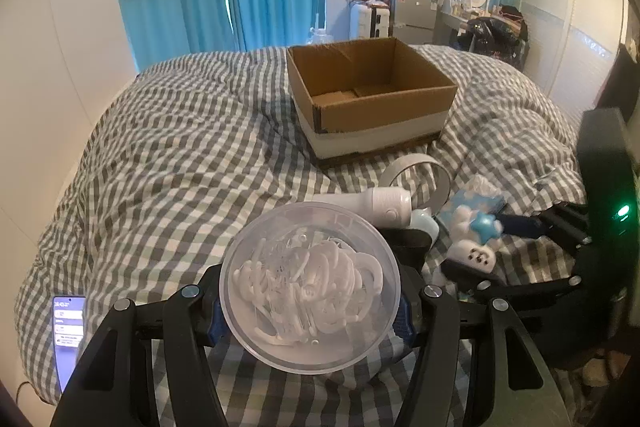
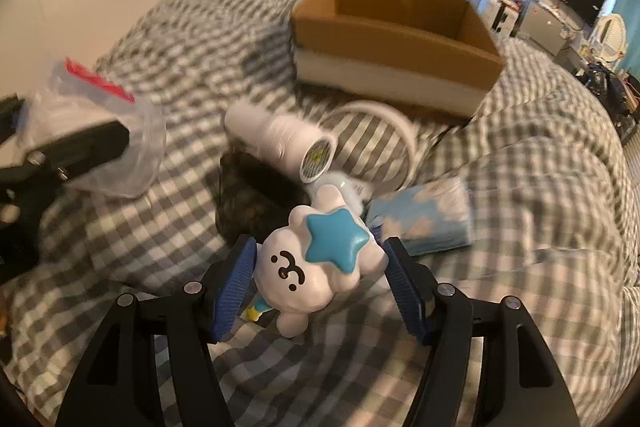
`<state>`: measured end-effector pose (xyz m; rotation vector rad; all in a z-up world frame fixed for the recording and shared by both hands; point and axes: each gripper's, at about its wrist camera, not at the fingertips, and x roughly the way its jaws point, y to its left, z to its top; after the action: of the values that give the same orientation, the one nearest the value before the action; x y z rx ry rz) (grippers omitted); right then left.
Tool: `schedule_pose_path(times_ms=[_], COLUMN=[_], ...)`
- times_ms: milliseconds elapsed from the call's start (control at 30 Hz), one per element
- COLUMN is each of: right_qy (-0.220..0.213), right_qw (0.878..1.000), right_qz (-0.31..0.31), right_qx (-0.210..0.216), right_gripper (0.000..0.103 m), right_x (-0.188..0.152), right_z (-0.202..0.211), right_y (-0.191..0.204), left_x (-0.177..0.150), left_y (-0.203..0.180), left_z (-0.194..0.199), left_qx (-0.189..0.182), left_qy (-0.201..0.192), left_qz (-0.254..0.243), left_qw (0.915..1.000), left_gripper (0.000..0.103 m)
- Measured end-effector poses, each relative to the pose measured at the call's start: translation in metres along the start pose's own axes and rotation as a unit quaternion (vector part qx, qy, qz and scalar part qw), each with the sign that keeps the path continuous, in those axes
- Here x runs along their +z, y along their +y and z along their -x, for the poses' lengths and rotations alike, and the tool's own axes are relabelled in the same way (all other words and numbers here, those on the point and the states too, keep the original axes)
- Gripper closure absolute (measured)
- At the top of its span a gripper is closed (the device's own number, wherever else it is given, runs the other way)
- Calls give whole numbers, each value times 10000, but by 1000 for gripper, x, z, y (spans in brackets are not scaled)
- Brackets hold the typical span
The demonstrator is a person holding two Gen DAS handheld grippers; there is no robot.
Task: Organize objects
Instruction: 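Grasp the white star-topped toy with the right gripper, then lower the swab cup into the box with the left gripper while the right gripper drops the toy in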
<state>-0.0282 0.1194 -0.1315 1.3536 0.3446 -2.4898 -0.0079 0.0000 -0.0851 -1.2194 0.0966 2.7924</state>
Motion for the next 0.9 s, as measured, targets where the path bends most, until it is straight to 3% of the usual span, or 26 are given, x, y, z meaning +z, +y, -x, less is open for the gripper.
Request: schedule_pose_path(times_ms=[233,467,733,900], right_qy=[-523,-1067,-1587,-1706], right_qw=[9986,9938,9860,9838], right_qz=[-95,-27,-9,-70], right_qx=[-73,-325,-519,-552], right_gripper=[38,38,38,38], right_x=[18,63,132,173], right_z=[42,76,92,78], right_y=[-13,-36,-70,-91], left_x=[25,73,141,180], left_y=[-1,-8,-11,-10], left_z=[11,14,-14,-45], left_qx=[-31,-20,-71,-35], left_qy=[-213,-571,-784,-807], left_qz=[-91,-256,-302,-294], left_qw=[9997,9980,9964,9963], left_gripper=[40,40,40,40])
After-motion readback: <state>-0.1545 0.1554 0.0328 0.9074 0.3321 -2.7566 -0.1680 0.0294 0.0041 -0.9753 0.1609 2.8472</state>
